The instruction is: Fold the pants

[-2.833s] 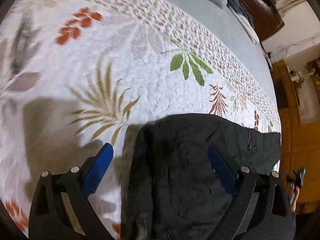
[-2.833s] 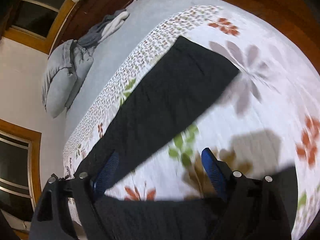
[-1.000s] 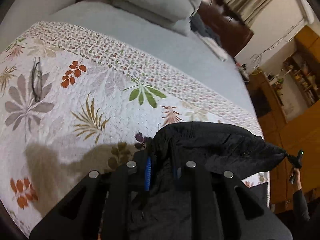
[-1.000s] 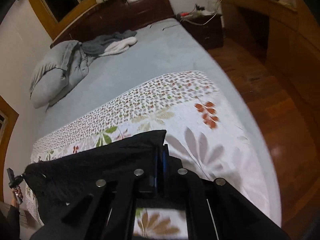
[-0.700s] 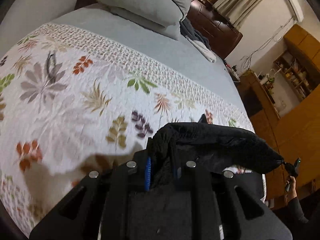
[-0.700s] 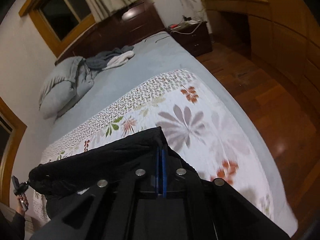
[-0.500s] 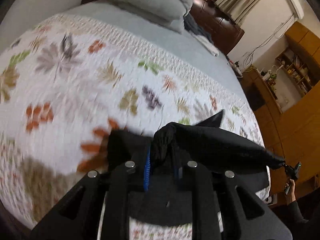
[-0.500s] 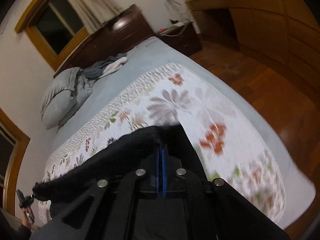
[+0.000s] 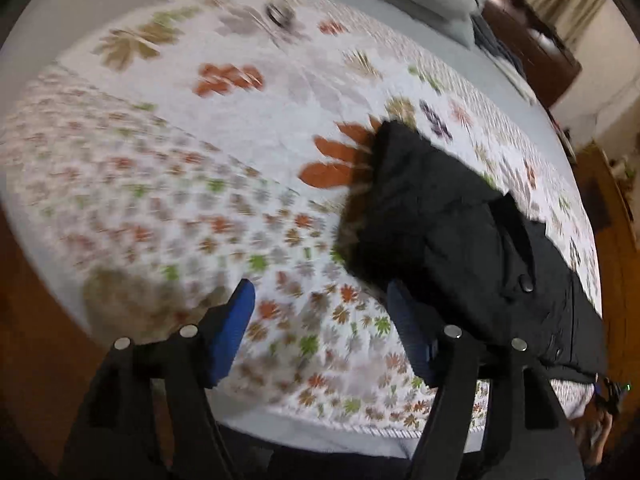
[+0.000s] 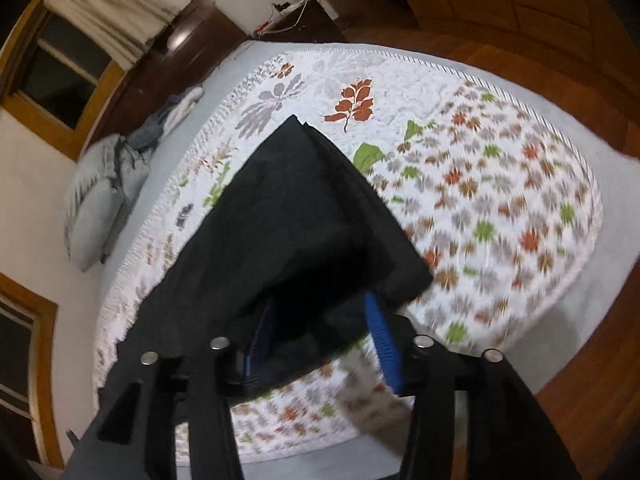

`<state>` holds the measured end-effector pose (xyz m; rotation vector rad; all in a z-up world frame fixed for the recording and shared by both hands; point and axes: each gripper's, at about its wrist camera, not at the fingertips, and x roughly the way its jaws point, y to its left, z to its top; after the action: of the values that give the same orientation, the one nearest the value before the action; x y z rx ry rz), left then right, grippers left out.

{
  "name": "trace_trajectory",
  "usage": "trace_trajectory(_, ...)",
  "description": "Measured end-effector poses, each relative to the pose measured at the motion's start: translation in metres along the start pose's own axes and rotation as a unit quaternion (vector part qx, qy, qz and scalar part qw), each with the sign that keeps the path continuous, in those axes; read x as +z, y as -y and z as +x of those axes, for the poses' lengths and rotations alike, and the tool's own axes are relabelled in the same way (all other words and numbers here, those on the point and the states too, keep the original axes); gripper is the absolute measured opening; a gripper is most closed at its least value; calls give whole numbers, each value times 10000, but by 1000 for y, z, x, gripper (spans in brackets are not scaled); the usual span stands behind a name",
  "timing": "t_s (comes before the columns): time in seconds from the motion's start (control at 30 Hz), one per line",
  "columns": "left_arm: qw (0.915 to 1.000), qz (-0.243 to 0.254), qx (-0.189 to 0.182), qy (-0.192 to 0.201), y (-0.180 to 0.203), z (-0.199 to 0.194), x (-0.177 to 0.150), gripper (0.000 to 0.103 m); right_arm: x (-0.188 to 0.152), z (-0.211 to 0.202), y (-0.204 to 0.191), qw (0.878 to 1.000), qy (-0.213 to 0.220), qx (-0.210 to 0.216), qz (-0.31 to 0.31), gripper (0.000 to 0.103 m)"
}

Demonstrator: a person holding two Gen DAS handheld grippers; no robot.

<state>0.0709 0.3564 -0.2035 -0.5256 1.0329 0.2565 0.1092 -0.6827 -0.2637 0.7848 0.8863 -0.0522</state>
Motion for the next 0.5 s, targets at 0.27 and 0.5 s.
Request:
trace_trajectory(0.27, 9901, -198, -1306, 482, 71, -26, -37, 90, -4, 0, -5, 9925, 278, 968, 700, 65)
trace_trajectory(0.5, 9782, -1218, -1668, -212, 81, 29, -49, 90, 6, 27, 0, 9882, 200, 877, 1240, 65)
